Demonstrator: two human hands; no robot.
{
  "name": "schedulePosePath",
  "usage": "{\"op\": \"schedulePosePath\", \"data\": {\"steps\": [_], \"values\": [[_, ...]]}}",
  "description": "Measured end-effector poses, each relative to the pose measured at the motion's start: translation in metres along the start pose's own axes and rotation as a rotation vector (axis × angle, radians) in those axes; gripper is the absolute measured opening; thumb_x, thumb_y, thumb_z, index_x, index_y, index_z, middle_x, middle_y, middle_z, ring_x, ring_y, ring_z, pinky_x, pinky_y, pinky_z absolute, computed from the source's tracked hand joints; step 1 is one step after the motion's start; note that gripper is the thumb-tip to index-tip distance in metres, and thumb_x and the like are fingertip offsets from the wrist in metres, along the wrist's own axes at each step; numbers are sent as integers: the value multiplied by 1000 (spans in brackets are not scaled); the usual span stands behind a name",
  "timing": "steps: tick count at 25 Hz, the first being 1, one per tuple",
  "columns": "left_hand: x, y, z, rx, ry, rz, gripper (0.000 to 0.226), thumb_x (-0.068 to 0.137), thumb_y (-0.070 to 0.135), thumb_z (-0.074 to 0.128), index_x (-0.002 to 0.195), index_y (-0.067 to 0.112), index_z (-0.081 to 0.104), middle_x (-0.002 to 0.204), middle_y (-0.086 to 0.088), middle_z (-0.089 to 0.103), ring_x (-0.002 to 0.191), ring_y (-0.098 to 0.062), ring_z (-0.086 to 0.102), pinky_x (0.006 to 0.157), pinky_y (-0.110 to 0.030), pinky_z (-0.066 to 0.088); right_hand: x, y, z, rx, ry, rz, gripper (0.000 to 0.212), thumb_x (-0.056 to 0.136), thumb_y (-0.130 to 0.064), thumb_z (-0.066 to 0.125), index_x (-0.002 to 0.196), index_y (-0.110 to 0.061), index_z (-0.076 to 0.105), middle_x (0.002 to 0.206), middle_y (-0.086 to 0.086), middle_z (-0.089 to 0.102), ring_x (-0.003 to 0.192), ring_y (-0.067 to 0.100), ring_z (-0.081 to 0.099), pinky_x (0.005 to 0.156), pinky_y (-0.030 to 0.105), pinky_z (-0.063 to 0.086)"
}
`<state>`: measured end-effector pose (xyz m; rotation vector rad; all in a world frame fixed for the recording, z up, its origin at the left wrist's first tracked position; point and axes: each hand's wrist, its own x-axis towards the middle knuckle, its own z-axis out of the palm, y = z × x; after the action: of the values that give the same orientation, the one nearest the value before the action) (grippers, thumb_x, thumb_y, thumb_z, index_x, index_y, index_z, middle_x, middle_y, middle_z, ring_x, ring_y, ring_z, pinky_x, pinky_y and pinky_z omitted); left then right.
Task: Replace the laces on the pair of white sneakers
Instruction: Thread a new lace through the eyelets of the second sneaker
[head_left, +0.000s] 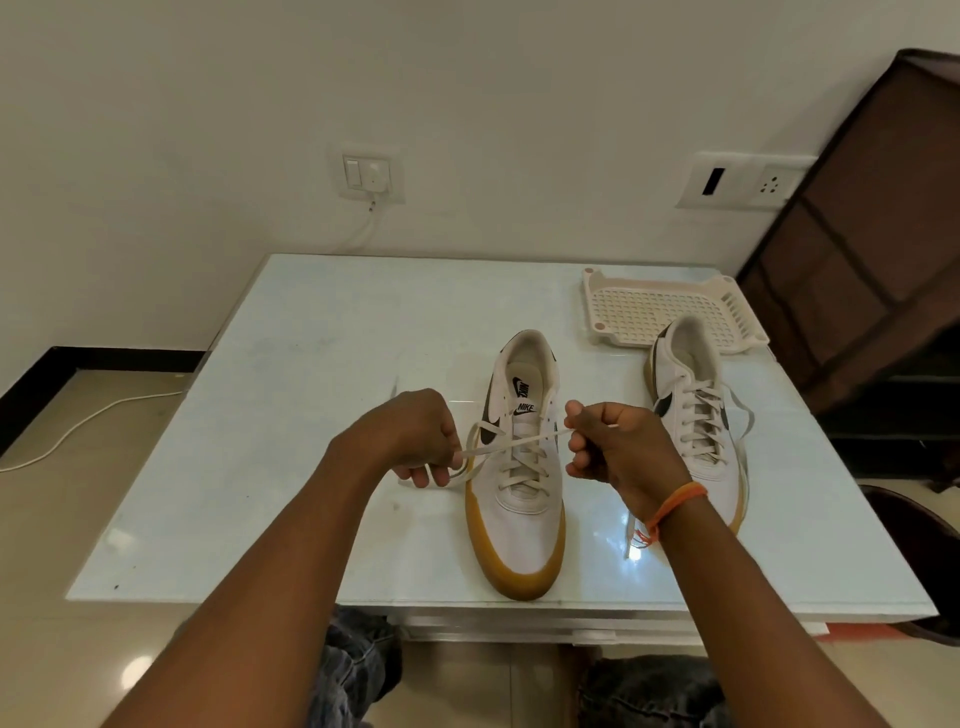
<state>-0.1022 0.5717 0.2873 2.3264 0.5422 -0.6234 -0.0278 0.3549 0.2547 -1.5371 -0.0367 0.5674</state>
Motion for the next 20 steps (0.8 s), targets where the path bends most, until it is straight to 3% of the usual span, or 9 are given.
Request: {"op": "schedulePosePath", "data": {"steps": [3, 6, 10, 12, 14, 16, 20], "values": [[3, -3, -3, 89, 18, -29, 10, 90, 15, 65, 88, 12, 75, 73, -2, 73, 54, -11, 59, 53, -20, 45, 3, 1, -9, -11, -61, 30, 15, 89, -11, 66, 92, 4, 65, 77, 19, 70, 63, 25, 70, 61, 34, 60], [6, -4, -5, 200, 52, -49, 9, 88, 19, 70, 89, 13, 76, 69, 3, 71, 54, -7, 57, 52, -20, 44, 6, -1, -12, -67, -170, 35, 16, 94, -7, 59, 104, 3, 66, 93, 23, 72, 86, 33, 72, 74, 38, 61], [13, 0, 2, 329, 149, 9, 22, 83, 32, 75, 89, 11, 74, 80, -1, 73, 80, -15, 67, 79, -34, 56, 12, -1, -6, -259, -172, 7, 10, 95, -8, 58, 104, -5, 61, 96, 18, 73, 86, 28, 73, 77, 41, 60], [13, 14, 10, 196, 239, 183, 19, 86, 29, 72, 91, 11, 73, 89, -2, 71, 82, -17, 67, 72, -28, 53, 13, -1, -2, -256, -185, -10, 9, 93, -12, 63, 99, -6, 58, 94, 16, 74, 85, 27, 73, 76, 41, 60], [8, 35, 23, -72, 197, 337, 16, 90, 26, 68, 97, 12, 71, 90, -2, 72, 71, -14, 69, 60, -19, 51, 12, -1, 0, -255, -212, -65, 12, 90, -15, 67, 92, -7, 58, 90, 15, 74, 85, 27, 73, 74, 41, 60], [10, 48, 35, -375, 101, 367, 17, 89, 22, 70, 100, 8, 68, 84, -9, 74, 66, -19, 72, 61, -22, 57, 11, 1, 0, -194, -170, -123, 14, 84, -13, 71, 87, -4, 61, 85, 16, 74, 83, 29, 73, 73, 42, 61], [20, 47, 31, -747, 0, 317, 27, 82, 9, 76, 103, -4, 67, 88, -20, 73, 78, -28, 74, 71, -31, 61, 18, 4, -6, -10, -125, -116, 29, 67, -20, 78, 85, 0, 69, 83, 17, 72, 81, 29, 70, 73, 40, 59]]}}
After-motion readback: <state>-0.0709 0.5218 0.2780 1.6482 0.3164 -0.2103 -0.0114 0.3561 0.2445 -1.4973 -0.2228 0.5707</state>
